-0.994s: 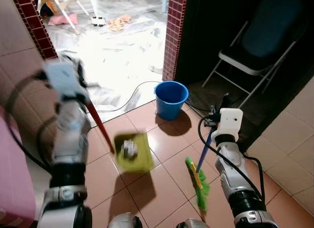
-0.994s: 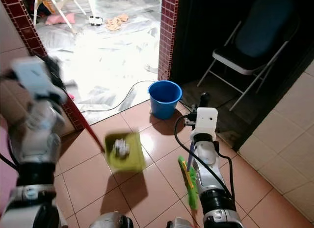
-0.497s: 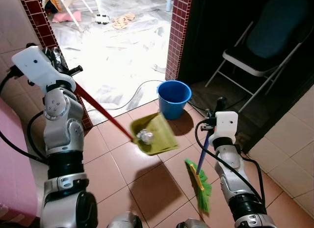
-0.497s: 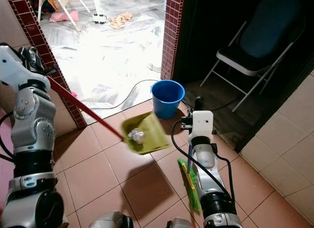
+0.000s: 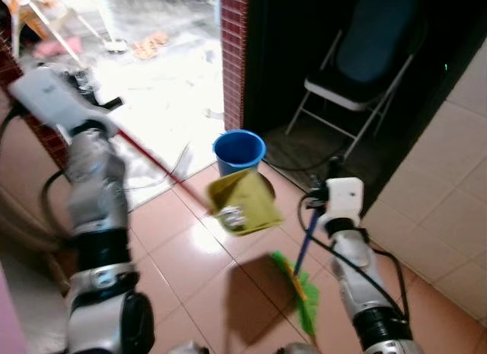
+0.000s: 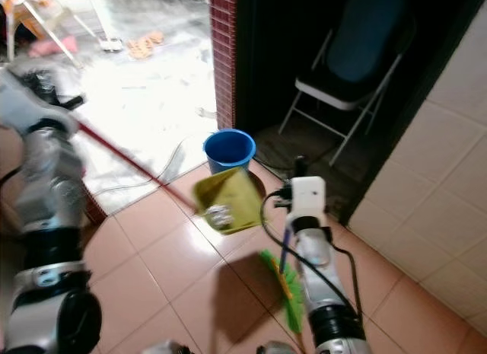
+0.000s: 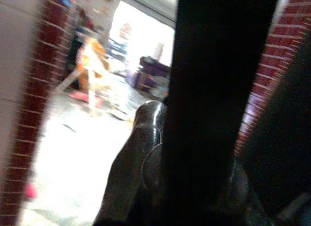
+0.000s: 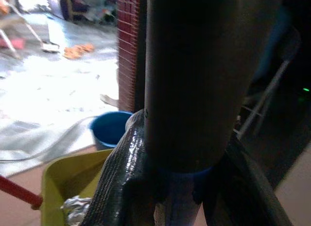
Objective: Sweep floor
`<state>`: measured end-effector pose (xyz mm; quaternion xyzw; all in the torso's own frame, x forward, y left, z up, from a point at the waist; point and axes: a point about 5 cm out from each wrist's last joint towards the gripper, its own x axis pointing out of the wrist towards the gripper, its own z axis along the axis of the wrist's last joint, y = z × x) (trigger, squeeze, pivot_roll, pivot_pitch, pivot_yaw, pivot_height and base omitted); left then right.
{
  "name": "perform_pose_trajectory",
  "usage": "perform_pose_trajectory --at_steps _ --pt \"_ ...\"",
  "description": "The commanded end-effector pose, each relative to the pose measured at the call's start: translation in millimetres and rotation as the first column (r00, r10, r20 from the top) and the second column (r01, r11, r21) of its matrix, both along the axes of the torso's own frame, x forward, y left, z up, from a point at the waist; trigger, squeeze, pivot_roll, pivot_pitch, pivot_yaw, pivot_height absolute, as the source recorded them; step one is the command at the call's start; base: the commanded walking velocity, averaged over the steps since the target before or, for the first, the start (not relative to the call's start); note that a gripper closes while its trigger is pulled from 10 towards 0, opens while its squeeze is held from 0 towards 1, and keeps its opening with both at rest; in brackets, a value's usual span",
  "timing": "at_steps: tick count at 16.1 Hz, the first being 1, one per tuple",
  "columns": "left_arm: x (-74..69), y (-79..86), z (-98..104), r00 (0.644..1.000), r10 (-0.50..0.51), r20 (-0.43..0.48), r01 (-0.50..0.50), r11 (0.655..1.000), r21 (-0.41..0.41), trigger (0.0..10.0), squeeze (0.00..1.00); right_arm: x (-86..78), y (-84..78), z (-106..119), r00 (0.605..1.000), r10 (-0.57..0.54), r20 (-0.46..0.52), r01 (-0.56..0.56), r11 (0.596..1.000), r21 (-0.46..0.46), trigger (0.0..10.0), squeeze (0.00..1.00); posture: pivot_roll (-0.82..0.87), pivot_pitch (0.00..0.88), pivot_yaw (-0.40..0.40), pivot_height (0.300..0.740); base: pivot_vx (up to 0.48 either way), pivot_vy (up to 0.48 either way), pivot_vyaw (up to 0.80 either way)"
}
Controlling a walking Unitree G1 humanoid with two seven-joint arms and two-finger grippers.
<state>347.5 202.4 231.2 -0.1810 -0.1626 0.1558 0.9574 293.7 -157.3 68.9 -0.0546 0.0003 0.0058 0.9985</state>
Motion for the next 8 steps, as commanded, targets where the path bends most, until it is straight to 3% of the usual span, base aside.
perform_pose_trajectory --at_steps 1,8 --pt "-4.1 10.1 23 0.995 0.035 0.093 -0.034 0.999 -0.015 10.0 0.00 2.1 2.3 3 1.000 0.007 0.002 -0.007 1.000 -0.014 10.0 0.00 0.01 0.000 0.007 0.740 0.371 0.000 0.00" --pt "-3.8 16.2 34 0.990 0.065 0.123 -0.066 0.998 0.006 10.0 0.00 -2.1 3.8 4 0.999 0.033 0.016 -0.033 0.999 -0.023 10.0 0.00 0.01 0.000 0.011 0.740 0.422 0.000 0.00"
